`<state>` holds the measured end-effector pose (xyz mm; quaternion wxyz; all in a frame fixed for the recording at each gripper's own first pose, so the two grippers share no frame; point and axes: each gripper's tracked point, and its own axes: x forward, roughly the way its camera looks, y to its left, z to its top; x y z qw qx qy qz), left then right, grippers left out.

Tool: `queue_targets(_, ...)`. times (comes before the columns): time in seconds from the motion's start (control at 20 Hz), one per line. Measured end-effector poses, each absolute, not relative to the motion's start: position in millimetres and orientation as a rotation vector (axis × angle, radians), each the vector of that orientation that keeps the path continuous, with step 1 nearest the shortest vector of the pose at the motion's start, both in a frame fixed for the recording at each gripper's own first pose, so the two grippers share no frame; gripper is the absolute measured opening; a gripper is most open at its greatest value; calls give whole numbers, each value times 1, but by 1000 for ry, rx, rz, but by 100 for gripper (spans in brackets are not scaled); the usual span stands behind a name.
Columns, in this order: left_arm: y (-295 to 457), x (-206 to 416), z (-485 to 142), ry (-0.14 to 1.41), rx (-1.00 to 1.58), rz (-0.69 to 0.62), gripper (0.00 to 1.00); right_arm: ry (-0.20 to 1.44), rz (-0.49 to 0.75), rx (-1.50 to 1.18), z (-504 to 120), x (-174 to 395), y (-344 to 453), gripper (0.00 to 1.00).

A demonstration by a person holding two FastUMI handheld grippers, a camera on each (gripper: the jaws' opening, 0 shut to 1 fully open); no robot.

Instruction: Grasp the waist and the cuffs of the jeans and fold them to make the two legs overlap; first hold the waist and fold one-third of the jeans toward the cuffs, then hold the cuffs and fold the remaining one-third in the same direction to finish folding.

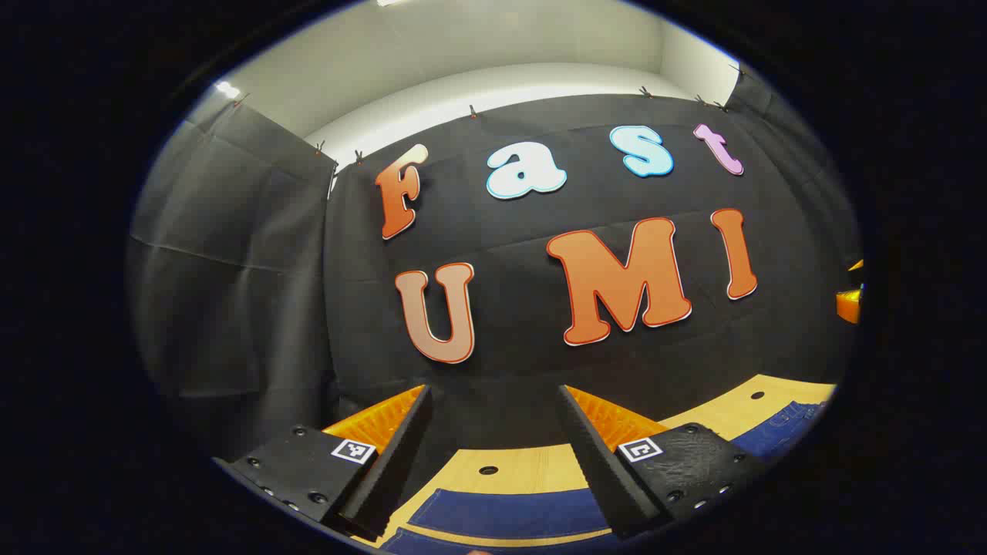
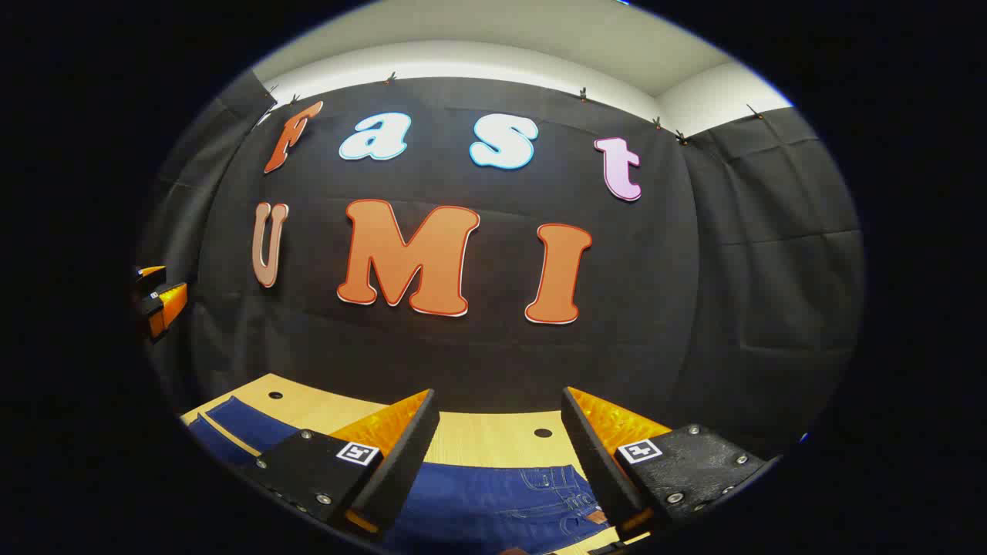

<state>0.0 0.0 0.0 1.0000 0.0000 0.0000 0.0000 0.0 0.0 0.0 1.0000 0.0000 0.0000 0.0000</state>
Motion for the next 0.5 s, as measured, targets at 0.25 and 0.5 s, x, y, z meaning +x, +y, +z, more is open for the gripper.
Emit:
queue_targets(0.25, -22, 0, -2, 8, -46, -44, 99, 8, 28, 38, 1, 4, 13, 96)
queue_targets(0.5, -39, 2, -4, 9, -52, -81, 100, -15, 94, 33, 7, 5, 43, 96)
